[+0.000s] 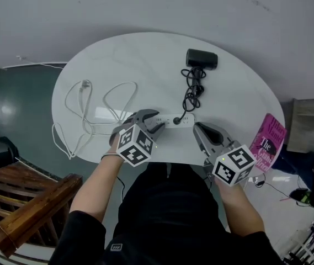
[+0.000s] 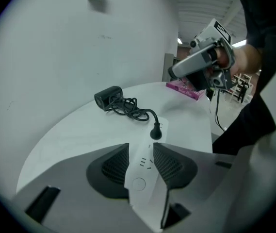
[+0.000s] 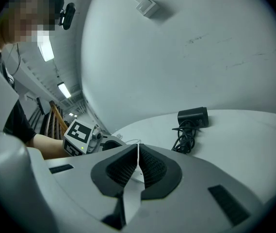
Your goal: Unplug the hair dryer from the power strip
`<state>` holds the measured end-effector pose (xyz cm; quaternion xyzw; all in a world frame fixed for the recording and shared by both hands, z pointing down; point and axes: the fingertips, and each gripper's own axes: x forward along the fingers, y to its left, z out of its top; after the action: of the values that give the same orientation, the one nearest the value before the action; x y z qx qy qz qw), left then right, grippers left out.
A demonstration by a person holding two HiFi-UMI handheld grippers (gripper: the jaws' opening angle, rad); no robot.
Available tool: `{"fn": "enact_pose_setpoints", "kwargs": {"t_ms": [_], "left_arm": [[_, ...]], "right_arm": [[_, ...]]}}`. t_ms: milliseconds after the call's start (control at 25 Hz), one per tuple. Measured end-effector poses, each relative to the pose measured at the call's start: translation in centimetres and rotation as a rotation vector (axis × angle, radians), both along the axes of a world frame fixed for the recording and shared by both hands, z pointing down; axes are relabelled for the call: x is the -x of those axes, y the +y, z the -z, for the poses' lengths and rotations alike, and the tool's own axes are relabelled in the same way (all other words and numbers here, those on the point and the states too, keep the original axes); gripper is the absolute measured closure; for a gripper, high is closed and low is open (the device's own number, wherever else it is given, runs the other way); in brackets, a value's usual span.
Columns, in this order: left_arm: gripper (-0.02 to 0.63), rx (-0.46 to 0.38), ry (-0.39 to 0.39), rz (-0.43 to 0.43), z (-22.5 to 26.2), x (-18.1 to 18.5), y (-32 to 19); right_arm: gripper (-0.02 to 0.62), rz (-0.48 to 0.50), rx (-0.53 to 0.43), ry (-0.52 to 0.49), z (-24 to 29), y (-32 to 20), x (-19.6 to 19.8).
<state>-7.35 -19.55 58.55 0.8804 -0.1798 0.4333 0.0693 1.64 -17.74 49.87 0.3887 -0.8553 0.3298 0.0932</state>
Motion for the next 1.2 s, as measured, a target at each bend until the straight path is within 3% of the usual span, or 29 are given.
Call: {"fn": "enact_pose_setpoints", "kwargs": {"t_ms": [520, 920, 1200], "left_arm": [[0.483, 0.055, -0.086, -0.115, -3.7, -1.3, 1.0], [0.505, 0.110, -0.055, -0.115, -3.9, -1.4, 1.1], [0.505, 0.095, -0.040, -0.109, -3.7, -1.4, 1.1]], "right_arm": [[0.560, 0.027, 0.034, 0.010, -1.1, -0.2, 0.6], [0.557, 0.094, 0.085, 0.074, -3.1, -0.3, 1.7], [0.557, 0.130, 0.099, 0.103, -5.4, -0.4, 2.7]]}}
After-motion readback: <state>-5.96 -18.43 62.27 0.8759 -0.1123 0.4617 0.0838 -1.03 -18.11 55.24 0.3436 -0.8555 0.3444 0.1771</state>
